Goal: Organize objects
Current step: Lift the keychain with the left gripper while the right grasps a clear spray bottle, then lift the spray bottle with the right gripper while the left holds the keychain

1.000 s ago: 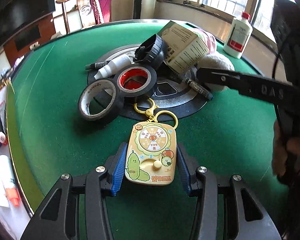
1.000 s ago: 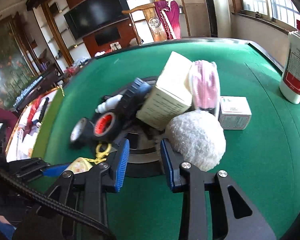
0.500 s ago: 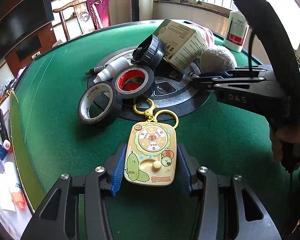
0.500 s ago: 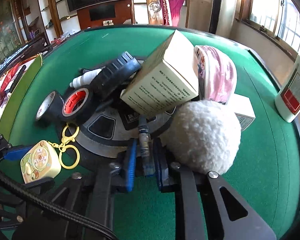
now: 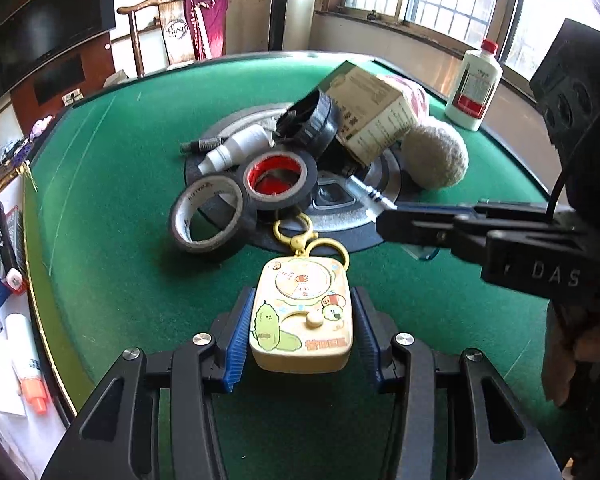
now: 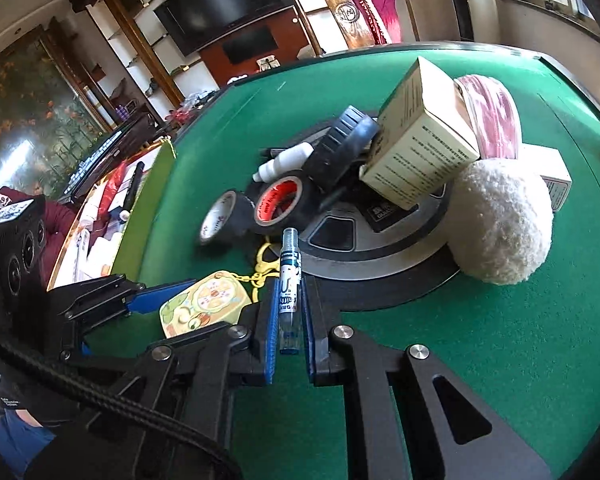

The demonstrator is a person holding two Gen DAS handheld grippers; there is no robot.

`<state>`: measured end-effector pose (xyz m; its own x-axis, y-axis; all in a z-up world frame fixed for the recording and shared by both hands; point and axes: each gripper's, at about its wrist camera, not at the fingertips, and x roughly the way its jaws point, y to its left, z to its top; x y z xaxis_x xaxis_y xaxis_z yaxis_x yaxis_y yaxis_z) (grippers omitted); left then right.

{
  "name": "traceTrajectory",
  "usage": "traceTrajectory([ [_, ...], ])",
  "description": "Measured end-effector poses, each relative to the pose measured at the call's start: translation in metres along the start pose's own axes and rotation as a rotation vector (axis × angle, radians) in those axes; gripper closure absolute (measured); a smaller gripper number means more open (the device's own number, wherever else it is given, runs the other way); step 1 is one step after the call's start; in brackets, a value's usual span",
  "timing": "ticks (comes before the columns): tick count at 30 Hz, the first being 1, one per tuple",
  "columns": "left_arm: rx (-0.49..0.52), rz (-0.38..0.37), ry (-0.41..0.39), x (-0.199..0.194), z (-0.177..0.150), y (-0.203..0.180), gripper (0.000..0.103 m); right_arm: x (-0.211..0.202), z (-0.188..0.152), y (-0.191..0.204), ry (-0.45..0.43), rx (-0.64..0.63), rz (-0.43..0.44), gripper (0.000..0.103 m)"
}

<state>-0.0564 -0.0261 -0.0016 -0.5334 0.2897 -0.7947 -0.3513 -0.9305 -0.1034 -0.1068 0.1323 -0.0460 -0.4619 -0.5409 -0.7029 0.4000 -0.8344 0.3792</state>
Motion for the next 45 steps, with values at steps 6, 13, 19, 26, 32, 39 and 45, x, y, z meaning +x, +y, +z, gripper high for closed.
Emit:
traceTrajectory([
  [6,0.001,0.012,0.021,0.004,0.001,0.001,0.062,0.002,0.0,-0.002,0.005,0.029,0.016,0.094],
  [13,0.07,0.065,0.044,0.015,-0.005,-0.01,0.062,0.001,0.0,0.005,0.01,0.025,0.009,0.094],
  [19,0.051,0.029,0.033,0.007,-0.005,-0.009,0.062,0.0,0.0,0.008,0.001,0.02,0.008,0.094],
  [26,-0.007,-0.029,-0.065,-0.02,0.005,0.005,0.062,-0.004,0.001,0.011,-0.019,0.025,0.012,0.094],
  [32,-0.05,-0.029,-0.087,-0.027,0.008,0.02,0.062,-0.003,0.001,0.013,-0.018,0.026,0.017,0.094],
  [39,-0.067,-0.019,-0.1,-0.027,0.008,0.025,0.062,-0.003,0.001,0.014,-0.02,0.025,0.019,0.094],
  [45,-0.085,-0.019,-0.124,-0.033,0.009,0.028,0.062,-0.002,0.001,0.016,-0.021,0.023,0.022,0.094],
])
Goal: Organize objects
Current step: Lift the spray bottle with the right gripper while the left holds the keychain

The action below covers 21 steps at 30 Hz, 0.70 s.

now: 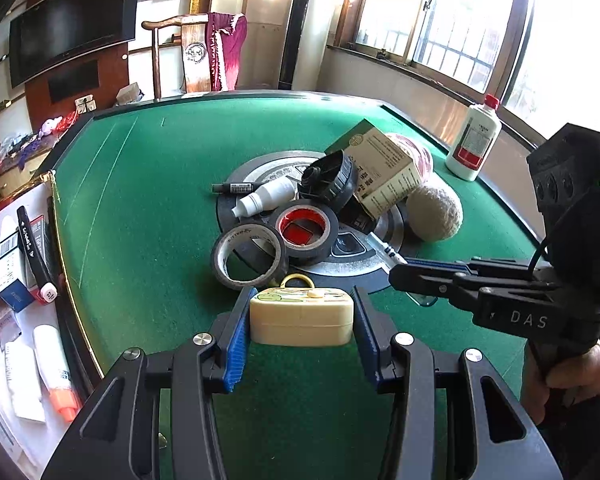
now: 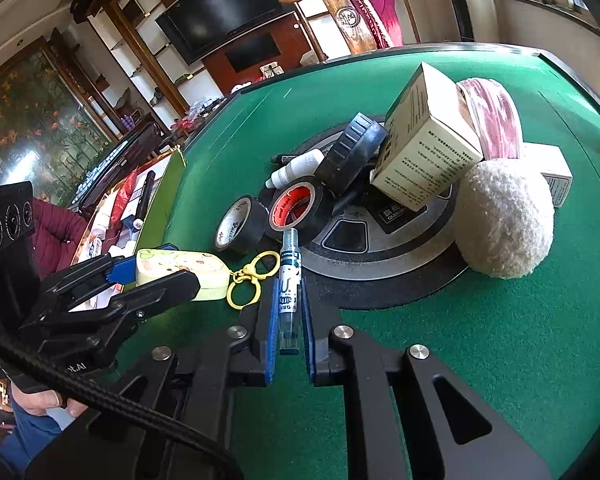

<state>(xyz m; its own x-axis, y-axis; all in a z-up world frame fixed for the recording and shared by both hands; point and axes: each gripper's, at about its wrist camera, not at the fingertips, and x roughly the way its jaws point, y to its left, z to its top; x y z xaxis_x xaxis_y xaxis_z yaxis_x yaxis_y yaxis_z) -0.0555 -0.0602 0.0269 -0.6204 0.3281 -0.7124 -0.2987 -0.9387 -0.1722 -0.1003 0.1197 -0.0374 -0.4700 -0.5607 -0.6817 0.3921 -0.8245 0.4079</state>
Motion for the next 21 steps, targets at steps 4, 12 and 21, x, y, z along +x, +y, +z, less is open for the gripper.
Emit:
traceTrajectory([
  [4,-0.01,-0.005,-0.03,-0.007,0.003,0.001,0.062,-0.001,-0.001,0.003,-0.005,-0.004,0.007,0.094],
  [12,-0.046,0.0,-0.079,-0.018,0.009,0.012,0.062,-0.002,-0.002,0.017,-0.017,-0.026,0.032,0.094],
  [21,-0.06,0.004,-0.093,-0.021,0.009,0.018,0.062,-0.002,-0.006,0.027,-0.014,-0.044,0.047,0.094],
])
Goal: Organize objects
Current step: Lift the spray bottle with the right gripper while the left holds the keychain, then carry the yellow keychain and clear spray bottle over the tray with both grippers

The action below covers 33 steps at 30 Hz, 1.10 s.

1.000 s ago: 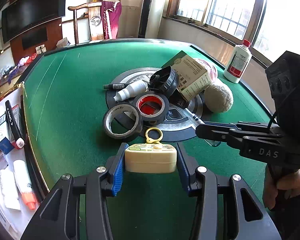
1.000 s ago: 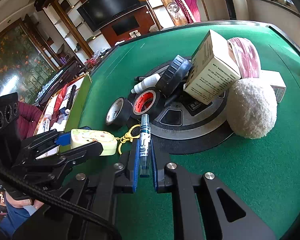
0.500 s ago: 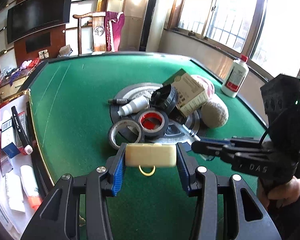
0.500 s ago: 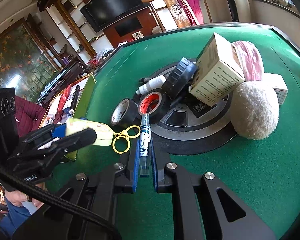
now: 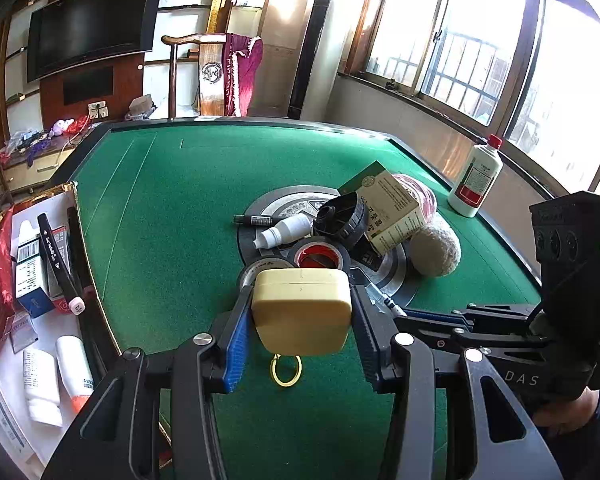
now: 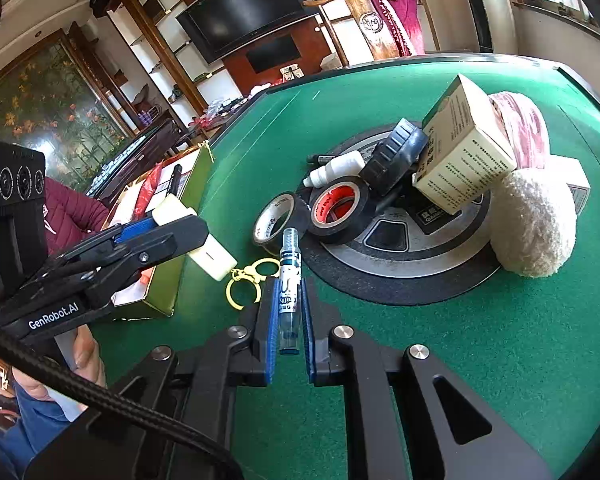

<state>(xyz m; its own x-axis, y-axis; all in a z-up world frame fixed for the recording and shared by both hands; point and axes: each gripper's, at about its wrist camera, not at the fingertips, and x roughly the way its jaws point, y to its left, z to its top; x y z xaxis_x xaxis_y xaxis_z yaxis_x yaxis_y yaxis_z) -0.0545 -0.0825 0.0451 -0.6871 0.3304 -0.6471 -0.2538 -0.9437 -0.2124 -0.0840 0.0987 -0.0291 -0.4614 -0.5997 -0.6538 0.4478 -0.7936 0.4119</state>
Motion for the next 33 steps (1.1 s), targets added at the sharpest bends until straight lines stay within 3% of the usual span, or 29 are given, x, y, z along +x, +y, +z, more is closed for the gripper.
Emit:
traceTrajectory([
  [17,-0.014,-0.003,-0.068,-0.024,0.007,0.006,0.062,-0.007,0.002,0.021,-0.042,-0.013,0.039,0.094],
  [30,-0.092,-0.011,-0.229,-0.09,0.014,0.035,0.062,0.002,-0.006,0.068,-0.064,-0.044,0.089,0.094],
  [33,-0.1,-0.019,-0.19,-0.089,0.01,0.044,0.062,0.003,-0.006,0.071,-0.076,-0.037,0.079,0.094],
])
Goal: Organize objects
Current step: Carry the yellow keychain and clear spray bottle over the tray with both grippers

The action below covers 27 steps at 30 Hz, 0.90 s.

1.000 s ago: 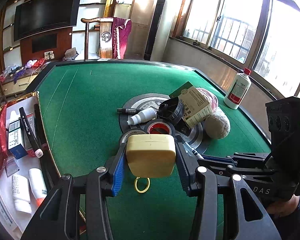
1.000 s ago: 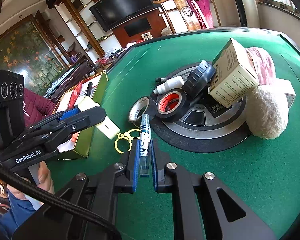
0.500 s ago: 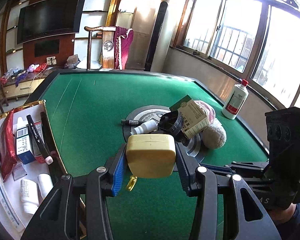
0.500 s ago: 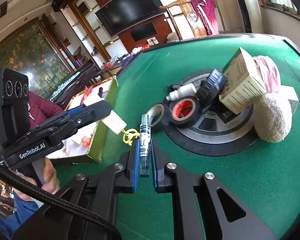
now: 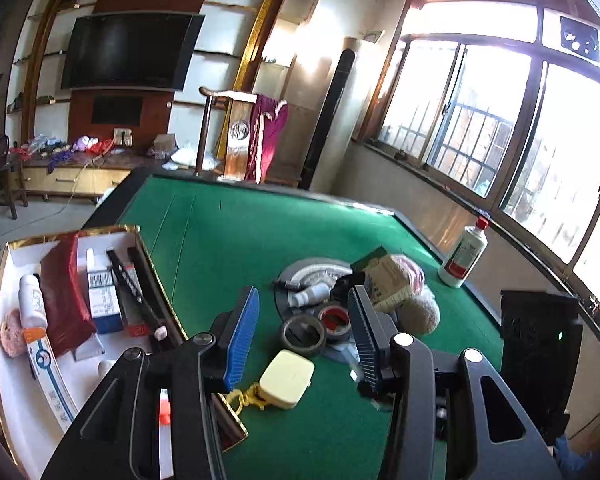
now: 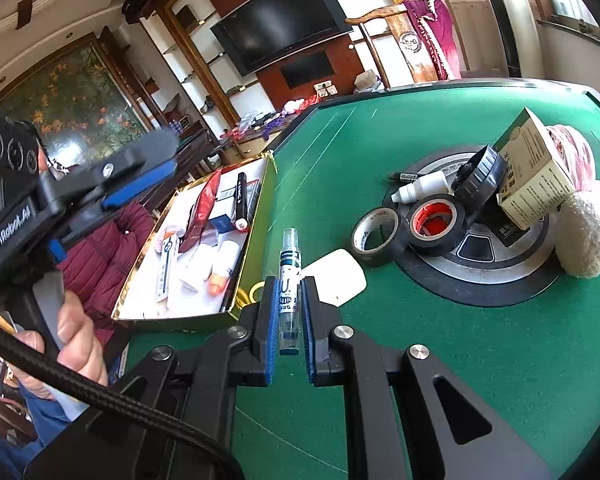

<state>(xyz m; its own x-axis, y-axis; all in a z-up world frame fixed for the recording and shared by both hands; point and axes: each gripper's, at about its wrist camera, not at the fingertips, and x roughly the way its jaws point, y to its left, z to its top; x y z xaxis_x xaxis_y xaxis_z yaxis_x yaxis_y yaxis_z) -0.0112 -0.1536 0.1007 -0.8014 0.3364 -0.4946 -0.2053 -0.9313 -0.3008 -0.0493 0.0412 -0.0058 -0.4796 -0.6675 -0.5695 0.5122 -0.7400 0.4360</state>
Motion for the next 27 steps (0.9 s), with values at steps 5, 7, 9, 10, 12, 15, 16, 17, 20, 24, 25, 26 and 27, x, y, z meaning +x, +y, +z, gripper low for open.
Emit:
traceTrajectory([
  [5,0.147,0.041,0.199,0.044,-0.022,-0.014,0.061,-0.007,0.003,-0.02,-0.034,0.052,-0.045,0.094],
  [7,0.193,0.074,0.26,0.066,-0.03,-0.022,0.06,-0.009,0.005,-0.029,-0.043,0.08,-0.057,0.094],
  [9,0.249,0.105,0.33,0.089,-0.037,-0.028,0.06,-0.01,0.005,-0.035,-0.044,0.094,-0.056,0.094],
  [10,0.269,0.124,0.358,0.097,-0.04,-0.028,0.06,-0.011,0.005,-0.036,-0.043,0.095,-0.058,0.094],
  [12,0.298,0.126,0.409,0.111,-0.045,-0.03,0.06,-0.011,0.004,-0.036,-0.039,0.09,-0.05,0.094],
  [15,0.314,0.149,0.452,0.123,-0.051,-0.031,0.06,-0.01,0.004,-0.034,-0.031,0.08,-0.039,0.094],
  [16,0.318,0.163,0.461,0.127,-0.052,-0.03,0.06,-0.009,0.004,-0.034,-0.028,0.076,-0.035,0.094],
  [17,0.325,0.177,0.469,0.128,-0.055,-0.029,0.06,-0.009,0.004,-0.033,-0.027,0.075,-0.032,0.094],
  [20,0.359,0.229,0.458,0.131,-0.06,-0.03,0.047,-0.008,0.004,-0.034,-0.026,0.072,-0.029,0.094],
  [24,0.374,0.209,0.453,0.131,-0.063,-0.032,0.047,-0.008,0.005,-0.035,-0.026,0.073,-0.028,0.094],
  [25,0.379,0.196,0.458,0.129,-0.065,-0.033,0.047,-0.008,0.005,-0.035,-0.025,0.073,-0.027,0.094],
  [26,0.387,0.182,0.467,0.13,-0.066,-0.034,0.047,-0.007,0.005,-0.035,-0.023,0.074,-0.027,0.094],
  [27,0.398,0.178,0.475,0.131,-0.069,-0.036,0.047,-0.007,0.005,-0.035,-0.022,0.075,-0.028,0.094],
])
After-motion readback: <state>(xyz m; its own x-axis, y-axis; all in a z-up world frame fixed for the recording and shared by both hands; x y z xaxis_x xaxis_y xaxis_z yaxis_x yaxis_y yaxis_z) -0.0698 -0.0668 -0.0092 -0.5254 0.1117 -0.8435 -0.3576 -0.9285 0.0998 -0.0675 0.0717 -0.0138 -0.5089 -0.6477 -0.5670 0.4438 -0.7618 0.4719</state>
